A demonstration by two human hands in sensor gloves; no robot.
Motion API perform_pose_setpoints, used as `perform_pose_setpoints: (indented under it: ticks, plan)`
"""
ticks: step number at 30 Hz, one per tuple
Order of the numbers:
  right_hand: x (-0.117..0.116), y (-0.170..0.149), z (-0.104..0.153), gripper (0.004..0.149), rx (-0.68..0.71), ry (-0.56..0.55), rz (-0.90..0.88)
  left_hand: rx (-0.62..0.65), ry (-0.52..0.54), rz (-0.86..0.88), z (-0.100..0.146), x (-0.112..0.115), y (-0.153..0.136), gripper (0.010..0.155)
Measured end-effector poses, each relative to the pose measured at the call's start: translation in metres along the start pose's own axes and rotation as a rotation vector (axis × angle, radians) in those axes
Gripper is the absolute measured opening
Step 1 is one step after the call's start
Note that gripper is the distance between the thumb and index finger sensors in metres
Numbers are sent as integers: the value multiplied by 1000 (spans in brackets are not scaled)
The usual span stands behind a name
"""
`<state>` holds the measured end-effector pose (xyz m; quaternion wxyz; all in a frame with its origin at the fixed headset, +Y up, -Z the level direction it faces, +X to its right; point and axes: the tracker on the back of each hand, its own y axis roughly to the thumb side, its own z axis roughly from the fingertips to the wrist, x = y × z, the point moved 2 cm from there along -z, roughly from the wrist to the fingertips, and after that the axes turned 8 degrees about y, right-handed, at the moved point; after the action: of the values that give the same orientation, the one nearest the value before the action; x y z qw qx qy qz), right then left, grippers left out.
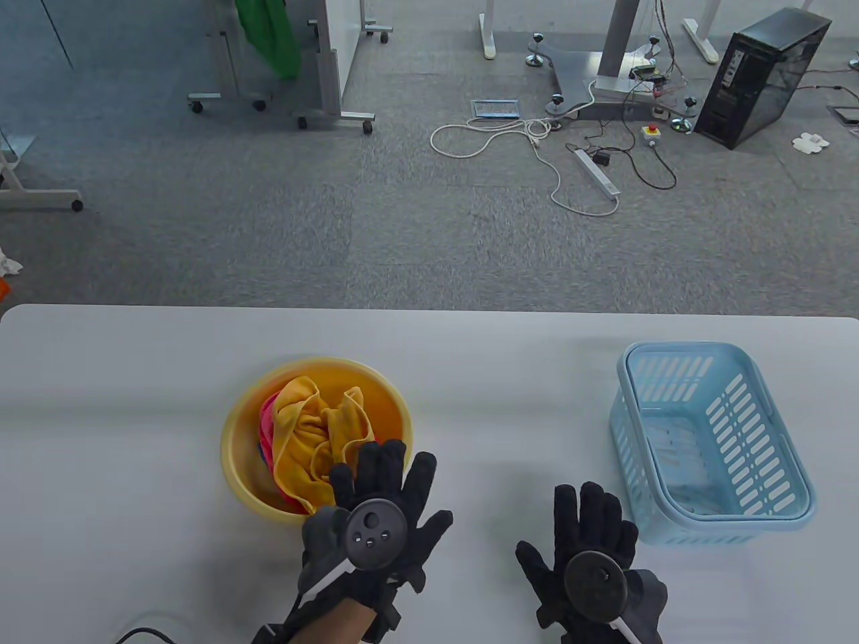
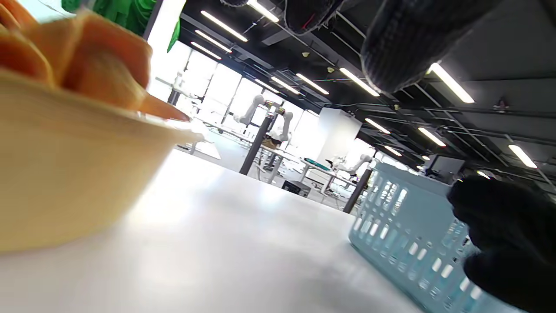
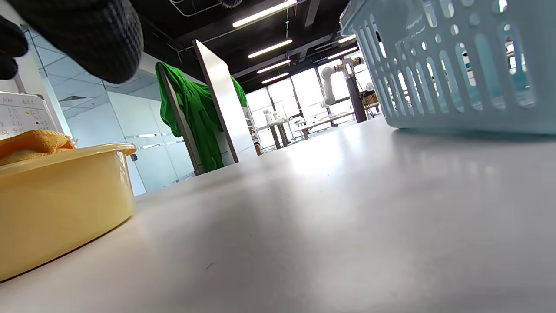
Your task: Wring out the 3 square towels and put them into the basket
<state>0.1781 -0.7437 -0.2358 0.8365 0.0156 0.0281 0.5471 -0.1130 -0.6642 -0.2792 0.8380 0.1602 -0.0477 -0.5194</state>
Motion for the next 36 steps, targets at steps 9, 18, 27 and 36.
perform_pose_setpoints:
  ticks: [9, 18, 27, 36]
  plan:
    - [5, -8, 1, 95, -24, 0, -48, -167, 44, -66, -24, -60, -54, 78]
    - [4, -8, 3, 94, -26, -1, -55, -264, -104, -332, -38, -58, -80, 78]
    - [5, -8, 3, 96, -20, 8, -69, -365, -152, -164, -53, -44, -79, 84]
    - [8, -7, 4, 94, -17, -2, -51, -318, -194, -437, -65, -13, -59, 68]
